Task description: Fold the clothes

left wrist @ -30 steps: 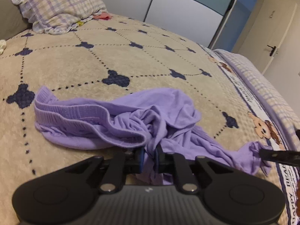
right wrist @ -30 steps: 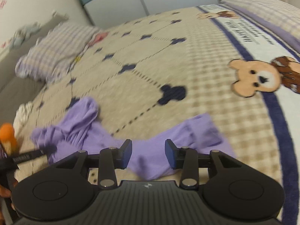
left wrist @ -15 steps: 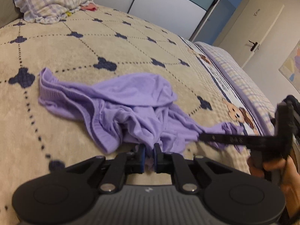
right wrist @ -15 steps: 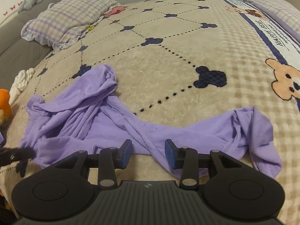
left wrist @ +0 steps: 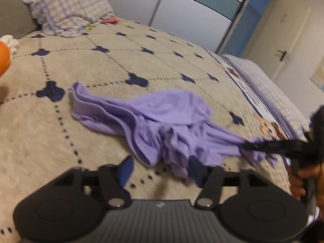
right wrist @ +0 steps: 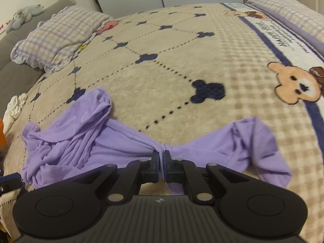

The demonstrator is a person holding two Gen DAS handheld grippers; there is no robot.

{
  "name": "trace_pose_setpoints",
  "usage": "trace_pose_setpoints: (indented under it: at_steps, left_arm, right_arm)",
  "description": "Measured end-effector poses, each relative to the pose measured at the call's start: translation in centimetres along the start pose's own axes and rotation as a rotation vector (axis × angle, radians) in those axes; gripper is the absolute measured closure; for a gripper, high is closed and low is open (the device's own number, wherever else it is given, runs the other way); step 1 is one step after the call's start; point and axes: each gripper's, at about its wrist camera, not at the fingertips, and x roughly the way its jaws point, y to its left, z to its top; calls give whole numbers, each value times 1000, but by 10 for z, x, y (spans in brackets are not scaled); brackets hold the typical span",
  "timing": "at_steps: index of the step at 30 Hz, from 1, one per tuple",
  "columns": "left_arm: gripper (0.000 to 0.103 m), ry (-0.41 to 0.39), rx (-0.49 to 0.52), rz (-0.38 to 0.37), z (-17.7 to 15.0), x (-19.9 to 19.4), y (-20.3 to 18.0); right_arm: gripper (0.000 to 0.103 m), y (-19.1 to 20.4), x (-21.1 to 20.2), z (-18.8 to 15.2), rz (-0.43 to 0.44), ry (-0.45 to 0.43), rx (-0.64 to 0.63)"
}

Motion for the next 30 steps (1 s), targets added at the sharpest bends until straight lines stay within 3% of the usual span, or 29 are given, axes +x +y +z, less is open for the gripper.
trace_pose_setpoints:
  at_steps: [8,11,13,14,18,30]
  left_arm:
    - [37,-1,-199,59,15,35,29]
    - [63,15,-257,50,15,43,32]
    - [89,21,-252,47,16,44,27]
    - [93,22,-243,50,17,44,24]
    - [98,26,-212,71,17,39,15]
    - [99,47,-166,-4,11,3,11]
  right_arm:
    - [98,-20,-19,-3,-34,-29,19]
    - [98,-29,-26,-4,-48,-38,26]
    - [98,-36,-31,-5,-68,-50,32]
    - [98,-40,-34,-6,-76,-55,34]
    - [99,-55,-49,-9,-115,-73,33]
    - [99,-105,-83,-21,-249,-88,68]
